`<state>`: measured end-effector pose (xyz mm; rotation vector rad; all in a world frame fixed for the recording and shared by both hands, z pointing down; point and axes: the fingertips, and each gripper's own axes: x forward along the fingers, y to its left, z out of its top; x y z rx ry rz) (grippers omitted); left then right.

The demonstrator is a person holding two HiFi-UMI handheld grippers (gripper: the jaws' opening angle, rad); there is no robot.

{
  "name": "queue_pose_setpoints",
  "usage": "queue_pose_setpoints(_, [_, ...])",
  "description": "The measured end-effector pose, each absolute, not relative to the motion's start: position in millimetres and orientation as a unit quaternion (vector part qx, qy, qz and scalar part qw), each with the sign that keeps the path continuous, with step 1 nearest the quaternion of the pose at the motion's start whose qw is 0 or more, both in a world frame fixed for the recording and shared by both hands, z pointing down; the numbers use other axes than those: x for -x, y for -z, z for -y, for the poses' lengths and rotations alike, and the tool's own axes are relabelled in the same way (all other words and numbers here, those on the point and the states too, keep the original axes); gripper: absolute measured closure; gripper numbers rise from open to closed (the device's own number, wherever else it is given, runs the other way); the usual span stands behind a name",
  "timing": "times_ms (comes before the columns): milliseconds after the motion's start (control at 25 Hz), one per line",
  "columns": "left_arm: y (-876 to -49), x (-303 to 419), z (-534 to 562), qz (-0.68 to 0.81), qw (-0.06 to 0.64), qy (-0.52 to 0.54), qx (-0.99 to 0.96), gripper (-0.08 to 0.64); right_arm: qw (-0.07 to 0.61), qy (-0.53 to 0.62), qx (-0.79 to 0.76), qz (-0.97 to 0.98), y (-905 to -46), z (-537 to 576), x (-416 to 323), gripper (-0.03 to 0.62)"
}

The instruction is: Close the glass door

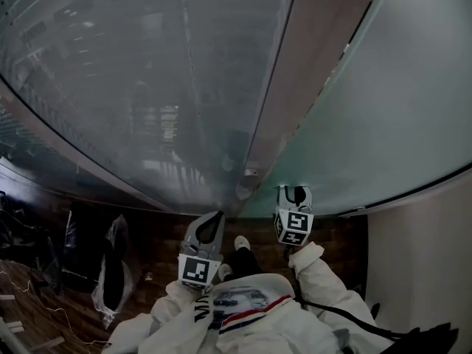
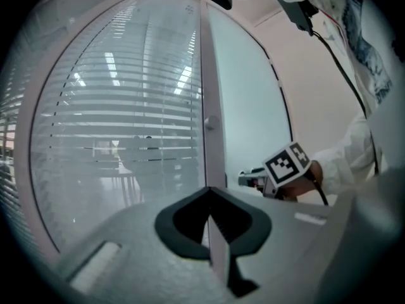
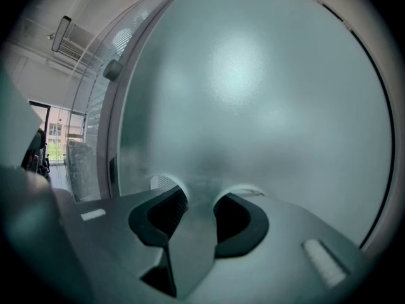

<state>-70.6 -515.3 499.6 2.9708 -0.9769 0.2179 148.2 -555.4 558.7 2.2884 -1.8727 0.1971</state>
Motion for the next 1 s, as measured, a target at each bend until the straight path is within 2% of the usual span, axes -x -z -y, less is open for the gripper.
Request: queue_pose_setpoints(1000, [-501,47,539,0.318,0.003,-0.064,-0.946,0.565,0.091,-0.067,-0.775,0.621,-560,576,-155,0.462])
